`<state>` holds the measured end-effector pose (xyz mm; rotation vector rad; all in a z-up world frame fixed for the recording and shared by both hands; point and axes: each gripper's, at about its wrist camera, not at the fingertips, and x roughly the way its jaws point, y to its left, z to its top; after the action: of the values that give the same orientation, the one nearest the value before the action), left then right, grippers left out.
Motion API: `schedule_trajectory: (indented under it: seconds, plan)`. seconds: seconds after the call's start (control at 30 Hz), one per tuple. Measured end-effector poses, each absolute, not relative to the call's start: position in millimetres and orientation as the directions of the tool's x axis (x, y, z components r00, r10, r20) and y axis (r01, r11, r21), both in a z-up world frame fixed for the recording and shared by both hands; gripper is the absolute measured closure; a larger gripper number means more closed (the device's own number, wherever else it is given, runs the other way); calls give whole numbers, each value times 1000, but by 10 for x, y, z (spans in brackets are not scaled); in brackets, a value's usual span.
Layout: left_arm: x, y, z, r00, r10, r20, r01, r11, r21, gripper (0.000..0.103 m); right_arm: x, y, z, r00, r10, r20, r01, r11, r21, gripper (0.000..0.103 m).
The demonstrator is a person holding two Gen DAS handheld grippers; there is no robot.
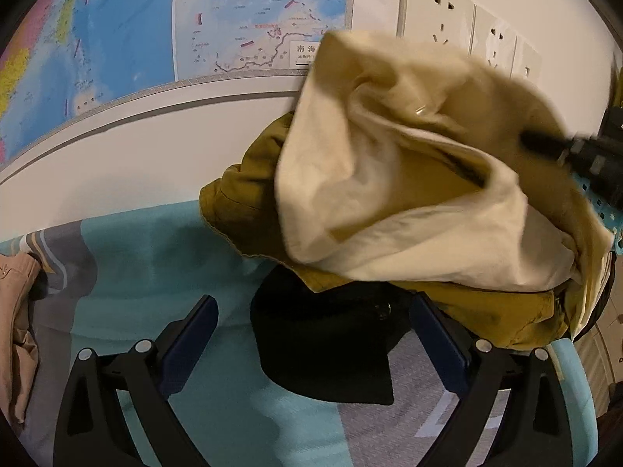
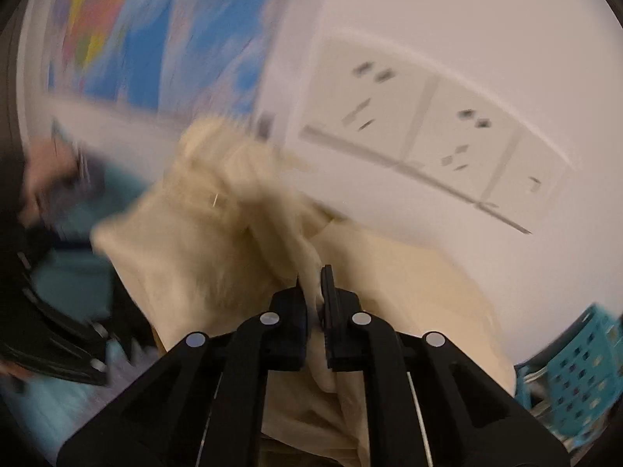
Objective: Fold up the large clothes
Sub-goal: 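Grasp the cream jacket with the right gripper and lift it off the pile, then grasp the cream jacket with the left gripper while the right gripper holds it up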
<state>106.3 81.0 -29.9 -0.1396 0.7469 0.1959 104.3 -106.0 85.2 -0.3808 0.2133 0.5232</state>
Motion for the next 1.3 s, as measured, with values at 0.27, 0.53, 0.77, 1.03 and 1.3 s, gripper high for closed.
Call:
schedule_trajectory:
  seconds: [0.27,0.53,0.77,1.03,1.3]
  plan:
    - [1100,891,-354,724,112,-681,-214,975,-68,7,1307,-641,644,809,394,-437,-566,722,-397,97]
    - [921,852,-220,792,36,-610,-119,988,-96,7,759,-1560,1598,838,522,-156,-543,827,-149,99]
    - [651,314,70,878,-181,-443,166,983,-74,7,122,-2427,2291,841,541,3,-541,841,-27,99]
    - [687,-167,481,876,-373,-306,382,924,-32,7,-730,-2858,2687,816,558,152,-557,829,-52,100]
    - [728,-173,832,866,-458,-202,458,888,-52,7,-1535,-3252,3022,758,573,312,-575,812,-96,100]
